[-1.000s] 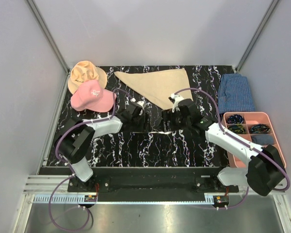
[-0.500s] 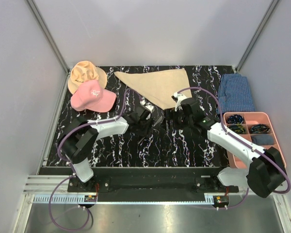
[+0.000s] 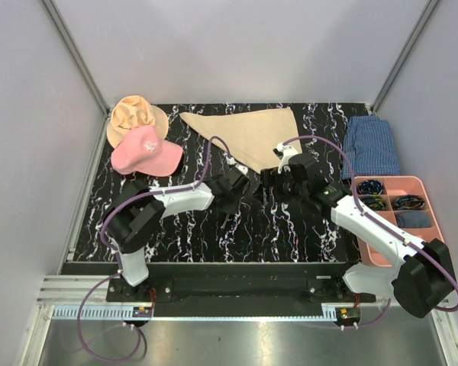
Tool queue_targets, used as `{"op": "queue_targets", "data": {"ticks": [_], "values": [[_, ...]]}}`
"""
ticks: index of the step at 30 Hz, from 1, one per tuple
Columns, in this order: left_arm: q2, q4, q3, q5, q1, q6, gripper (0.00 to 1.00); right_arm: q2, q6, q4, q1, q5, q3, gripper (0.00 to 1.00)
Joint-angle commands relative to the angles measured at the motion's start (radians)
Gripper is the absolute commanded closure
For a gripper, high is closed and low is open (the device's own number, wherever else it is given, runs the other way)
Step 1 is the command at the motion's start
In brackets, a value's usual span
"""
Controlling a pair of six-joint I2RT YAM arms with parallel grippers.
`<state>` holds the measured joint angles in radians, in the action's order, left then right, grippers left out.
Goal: Fold the napkin, place the utensils inside, and roll it up
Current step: Grab a utensil with the left arm
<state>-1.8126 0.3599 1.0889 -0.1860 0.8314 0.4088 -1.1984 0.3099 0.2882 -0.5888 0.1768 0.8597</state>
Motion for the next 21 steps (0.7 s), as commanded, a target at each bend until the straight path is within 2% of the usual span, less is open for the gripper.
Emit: {"op": "queue_targets", "data": {"ticks": [1, 3, 6, 9, 10, 21], "values": [[-0.094, 0.077, -0.026, -0.020, 0.038, 0.073, 0.67, 0.006, -0.018, -0.003, 0.004, 0.006, 0.021, 0.18], [-0.111, 0.076, -0.030, -0.017, 0.048, 0.099, 0.69, 0.003, -0.020, -0.001, 0.004, 0.004, 0.019, 0.18], [-0.132, 0.074, -0.043, 0.008, 0.051, 0.123, 0.77, 0.010, -0.022, -0.003, 0.004, 0.003, 0.019, 0.18], [-0.145, 0.070, -0.049, 0.025, 0.051, 0.131, 0.91, 0.011, -0.020, -0.001, 0.004, -0.002, 0.016, 0.18], [-0.143, 0.065, -0.050, 0.025, 0.051, 0.134, 1.00, 0.011, -0.020, -0.001, 0.004, -0.002, 0.016, 0.18], [-0.047, 0.062, 0.058, -0.009, 0.038, 0.159, 1.00, 0.010, -0.011, -0.003, 0.009, -0.028, 0.021, 0.18]]}}
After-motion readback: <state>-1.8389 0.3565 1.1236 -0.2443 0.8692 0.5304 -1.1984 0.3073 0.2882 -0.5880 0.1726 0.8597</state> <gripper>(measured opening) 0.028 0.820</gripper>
